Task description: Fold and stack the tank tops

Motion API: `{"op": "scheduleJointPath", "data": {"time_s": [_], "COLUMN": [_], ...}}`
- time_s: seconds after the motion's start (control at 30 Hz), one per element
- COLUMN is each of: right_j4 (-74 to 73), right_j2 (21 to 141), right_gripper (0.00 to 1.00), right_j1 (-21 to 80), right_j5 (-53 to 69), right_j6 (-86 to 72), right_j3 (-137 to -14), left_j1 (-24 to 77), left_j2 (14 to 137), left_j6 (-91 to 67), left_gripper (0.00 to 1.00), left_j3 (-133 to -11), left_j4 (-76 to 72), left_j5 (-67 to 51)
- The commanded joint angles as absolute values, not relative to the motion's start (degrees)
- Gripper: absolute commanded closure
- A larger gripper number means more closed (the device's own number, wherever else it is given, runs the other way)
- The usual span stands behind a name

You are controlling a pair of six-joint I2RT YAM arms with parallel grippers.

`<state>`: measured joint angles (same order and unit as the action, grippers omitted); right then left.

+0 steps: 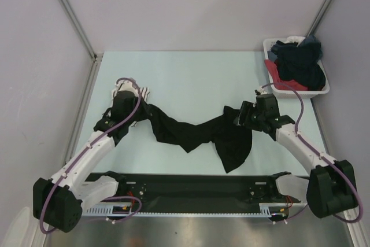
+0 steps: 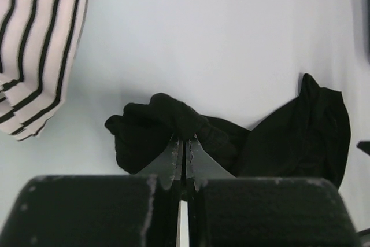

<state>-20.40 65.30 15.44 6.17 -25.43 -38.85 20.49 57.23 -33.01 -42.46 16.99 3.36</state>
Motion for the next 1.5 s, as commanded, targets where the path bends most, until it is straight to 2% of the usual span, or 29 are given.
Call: {"op": "scheduleJointPath", "data": {"time_s": [0.0, 0.1, 0.13, 0.23, 0.37, 0.47, 0.5, 0.57, 0.6, 0.63, 0.7, 0.93, 1.0, 1.03, 1.3, 1.33, 1.47], "right_j4": [-15.21, -13.28, -12.31, -6.52, 4.17, 7.56, 8.08, 8.61, 8.44, 8.44, 8.18, 6.86, 6.59, 6.24, 4.04, 3.69, 3.78], "right_j2": [70.21, 75.49, 76.54, 77.78, 73.85, 71.72, 70.94, 70.58, 70.40, 69.97, 69.79, 69.00, 68.91, 68.73, 69.17, 69.00, 68.99], "right_gripper": [0.33, 0.38, 0.43, 0.48, 0.46, 0.42, 0.41, 0.35, 0.32, 0.28, 0.25, 0.17, 0.17, 0.12, 0.05, 0.00, 0.00], "right_j1": [14.06, 14.15, 14.15, 14.76, 16.08, 15.91, 16.34, 16.52, 16.61, 16.79, 16.79, 17.40, 17.31, 17.31, 17.31, 17.40, 17.40], "right_j5": [5.09, 4.75, 4.05, 0.64, -4.91, -6.85, -7.55, -8.17, -8.52, -9.57, -10.02, -12.39, -12.83, -13.70, -14.94, -15.12, -15.03], "right_j6": [-25.40, -25.57, -25.58, -26.28, -26.98, -27.77, -27.69, -27.86, -27.95, -28.12, -28.39, -28.92, -28.92, -29.35, -30.32, -29.97, -29.53], "right_j3": [-44.36, -46.66, -47.02, -44.49, -36.08, -32.61, -32.35, -32.08, -32.17, -32.08, -32.17, -32.43, -32.52, -32.52, -33.92, -34.10, -34.01], "left_j1": [20.21, 20.21, 20.21, 20.21, 20.21, 20.13, 20.13, 20.21, 20.13, 20.21, 20.21, 20.21, 20.13, 20.21, 20.30, 20.30, 20.30], "left_j2": [59.93, 62.05, 62.92, 64.33, 63.02, 60.39, 59.86, 58.36, 57.75, 56.53, 55.03, 48.88, 47.21, 45.46, 40.96, 41.13, 42.01], "left_j6": [-32.78, -32.78, -32.87, -34.09, -35.42, -35.16, -34.81, -34.28, -34.28, -34.45, -34.89, -37.44, -37.62, -38.05, -38.24, -37.28, -35.34], "left_gripper": [0.98, 0.96, 0.96, 0.98, 0.95, 0.87, 0.82, 0.54, 0.38, 0.13, 0.00, 0.00, 0.00, 0.00, 0.00, 0.00, 0.00], "left_j3": [-45.18, -44.04, -43.69, -41.67, -37.89, -36.74, -36.74, -37.09, -37.09, -37.00, -36.30, -34.81, -33.41, -32.62, -25.76, -25.32, -23.47], "left_j4": [11.87, 9.33, 8.71, 5.63, 0.62, -1.58, -0.97, -0.44, 1.91, 2.37, 3.69, 7.56, 5.81, 4.93, -3.51, -3.78, -4.39], "left_j5": [-1.30, -1.93, -1.41, -0.88, -2.11, -1.24, -0.88, 0.34, 1.74, 2.28, 4.04, 11.42, 10.99, 10.20, 5.10, 4.92, 7.02]}}
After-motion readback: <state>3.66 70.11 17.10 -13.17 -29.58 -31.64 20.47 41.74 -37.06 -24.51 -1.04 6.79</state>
